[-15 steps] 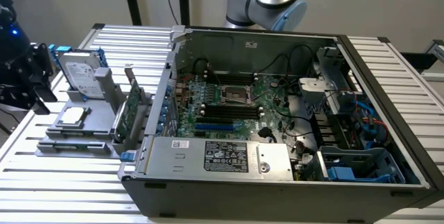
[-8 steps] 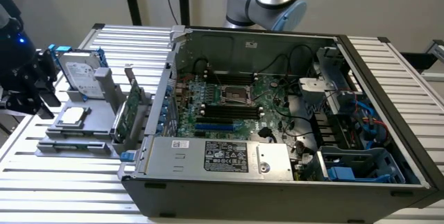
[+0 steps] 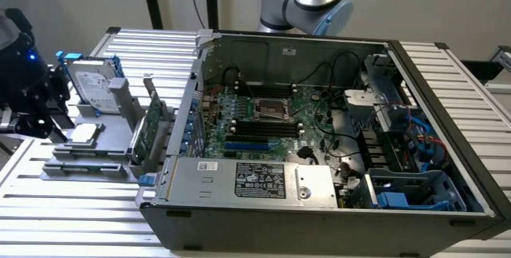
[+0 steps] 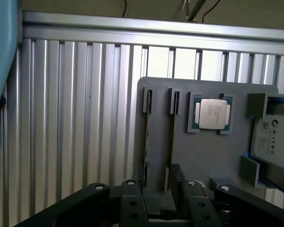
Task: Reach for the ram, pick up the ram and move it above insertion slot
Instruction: 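Pick up the ram and move it above insertion slot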
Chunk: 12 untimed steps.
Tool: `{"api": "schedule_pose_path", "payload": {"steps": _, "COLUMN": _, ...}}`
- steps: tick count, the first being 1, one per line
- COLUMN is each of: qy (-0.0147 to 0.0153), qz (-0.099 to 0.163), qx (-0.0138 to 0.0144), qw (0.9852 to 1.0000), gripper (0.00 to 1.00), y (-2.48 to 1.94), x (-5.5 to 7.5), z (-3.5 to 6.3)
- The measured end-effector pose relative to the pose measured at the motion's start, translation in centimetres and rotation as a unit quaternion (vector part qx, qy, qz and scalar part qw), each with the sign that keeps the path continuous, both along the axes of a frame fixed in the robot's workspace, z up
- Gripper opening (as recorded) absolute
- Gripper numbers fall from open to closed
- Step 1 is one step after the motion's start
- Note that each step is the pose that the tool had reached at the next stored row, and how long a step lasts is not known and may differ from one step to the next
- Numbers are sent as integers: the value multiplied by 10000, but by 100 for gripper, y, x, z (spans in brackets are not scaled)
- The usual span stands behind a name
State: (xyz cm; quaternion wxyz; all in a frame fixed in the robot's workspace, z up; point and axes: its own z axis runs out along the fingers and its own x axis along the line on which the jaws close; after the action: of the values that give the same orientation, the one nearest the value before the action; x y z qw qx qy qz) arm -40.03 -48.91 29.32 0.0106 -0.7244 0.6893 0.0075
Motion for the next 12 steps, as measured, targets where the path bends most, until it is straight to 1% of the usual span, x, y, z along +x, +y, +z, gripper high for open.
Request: {"api": "schedule_pose_path", "payload": {"steps": 12, "qy": 1, "qz": 0, "qx": 0, "qw": 10000, "gripper": 36, "y": 0, "x": 0, "z": -217}}
